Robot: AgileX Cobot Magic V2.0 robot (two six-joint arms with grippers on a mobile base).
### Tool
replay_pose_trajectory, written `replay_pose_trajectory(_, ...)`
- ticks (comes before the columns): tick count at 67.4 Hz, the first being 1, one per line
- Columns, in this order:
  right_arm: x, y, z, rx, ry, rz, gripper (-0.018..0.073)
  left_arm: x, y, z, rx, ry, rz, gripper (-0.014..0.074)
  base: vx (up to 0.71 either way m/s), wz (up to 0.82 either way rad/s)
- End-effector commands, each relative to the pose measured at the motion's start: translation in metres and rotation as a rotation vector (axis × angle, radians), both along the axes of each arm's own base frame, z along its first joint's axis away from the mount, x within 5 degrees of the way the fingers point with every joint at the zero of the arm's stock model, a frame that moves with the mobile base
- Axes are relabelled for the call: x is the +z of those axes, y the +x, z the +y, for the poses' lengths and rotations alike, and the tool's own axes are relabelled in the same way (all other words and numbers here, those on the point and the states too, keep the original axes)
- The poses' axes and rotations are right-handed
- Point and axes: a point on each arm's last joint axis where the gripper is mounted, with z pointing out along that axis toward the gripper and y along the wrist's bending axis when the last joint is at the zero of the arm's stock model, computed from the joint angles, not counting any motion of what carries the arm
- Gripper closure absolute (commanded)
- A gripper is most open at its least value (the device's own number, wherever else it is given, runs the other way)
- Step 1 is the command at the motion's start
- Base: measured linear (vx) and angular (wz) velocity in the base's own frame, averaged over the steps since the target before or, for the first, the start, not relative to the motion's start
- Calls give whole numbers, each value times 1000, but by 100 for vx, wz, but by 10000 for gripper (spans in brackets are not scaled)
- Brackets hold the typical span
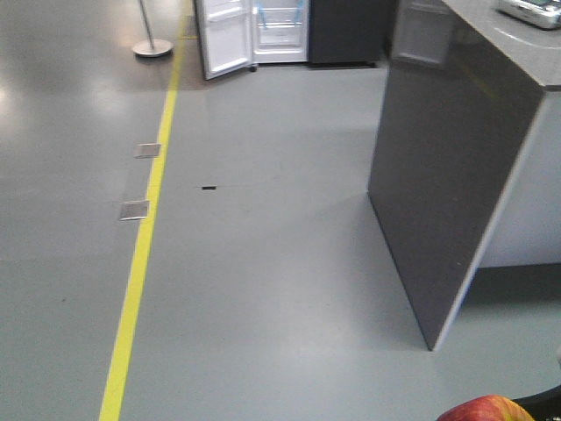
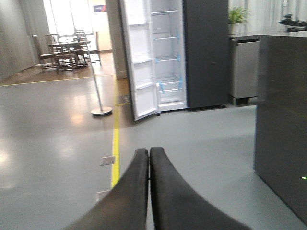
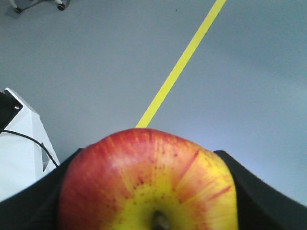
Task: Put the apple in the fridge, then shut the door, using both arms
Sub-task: 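Hold the apple in the right gripper while the base turns away, then hold the apple while driving toward the open white refrigerator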
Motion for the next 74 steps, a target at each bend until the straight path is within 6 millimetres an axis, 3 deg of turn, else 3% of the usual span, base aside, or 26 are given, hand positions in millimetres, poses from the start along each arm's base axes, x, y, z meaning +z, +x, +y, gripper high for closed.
replay_pose_trajectory(1,13,3,2,-17,62,-55,410,2,0,0,-3,-10,-56,603,12,42)
replay_pose_trajectory(37,13,3,2,-17,62,-55,410,2,0,0,-3,-10,-56,603,13,31)
replay_pose_trajectory(74,13,3,2,-17,62,-55,410,2,0,0,-3,-10,-56,603,19,1)
